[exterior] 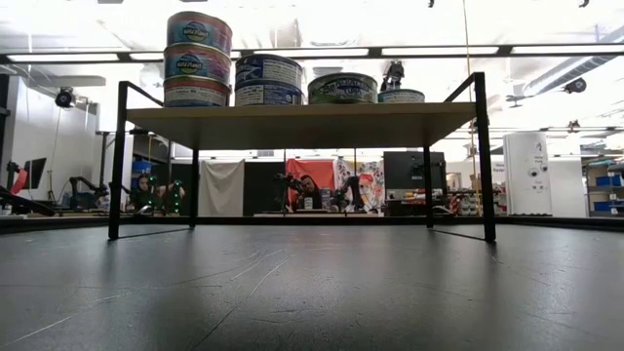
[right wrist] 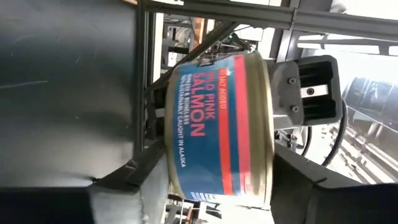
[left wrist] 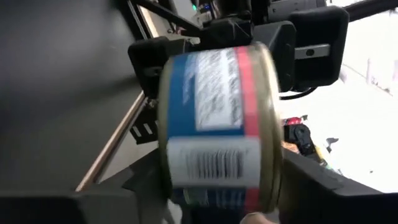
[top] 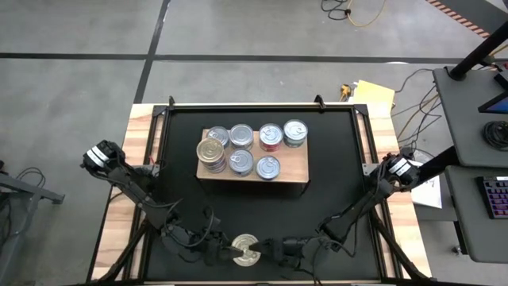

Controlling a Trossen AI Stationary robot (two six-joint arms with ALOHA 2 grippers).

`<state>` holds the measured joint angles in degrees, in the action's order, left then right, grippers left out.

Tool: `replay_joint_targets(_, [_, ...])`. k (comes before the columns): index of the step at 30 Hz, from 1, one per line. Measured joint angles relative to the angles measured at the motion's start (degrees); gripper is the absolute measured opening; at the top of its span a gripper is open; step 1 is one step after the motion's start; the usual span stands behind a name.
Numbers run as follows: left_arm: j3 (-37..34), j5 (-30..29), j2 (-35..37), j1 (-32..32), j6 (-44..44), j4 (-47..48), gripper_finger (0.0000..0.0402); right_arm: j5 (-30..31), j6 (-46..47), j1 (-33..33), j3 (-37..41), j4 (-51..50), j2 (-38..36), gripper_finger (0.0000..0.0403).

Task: Stack canned seafood by type on shelf
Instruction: Stack the blue tuna can on the blue tuna can

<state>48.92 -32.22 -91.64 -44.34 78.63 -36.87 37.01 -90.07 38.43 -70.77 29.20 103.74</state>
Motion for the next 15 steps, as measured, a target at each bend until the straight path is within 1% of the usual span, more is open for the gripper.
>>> replay_joint_targets(3, [0.18,0.31,-0.23,0.11,-3.04,-0.12,0.0255,0.00,0.03,-0.01,-0.01,-0.06,0.00,0.0185])
replay_joint_targets(6, [0.18,0.31,-0.10,0.21,-6.96,-0.66,0.0282,0.00,0.26,-0.01,-0.01,0.09,0.00,0.0185])
replay_joint_targets(9, [0.18,0.41,0.61,0.39,-10.52,-0.54,0.0296,1.07,1.28,-0.08,-0.03,0.69,0.00,0.0185])
replay_joint_targets(13, [0.18,1.51,1.95,0.59,-16.03,-0.35,0.0302,5.72,0.51,-0.08,-0.06,3.02,-0.02,0.0185])
replay_joint_targets(15, [0.15,1.82,2.81,0.52,-18.60,1.57,0.0303,7.77,0.23,-0.10,-0.06,2.74,-0.58,0.0185])
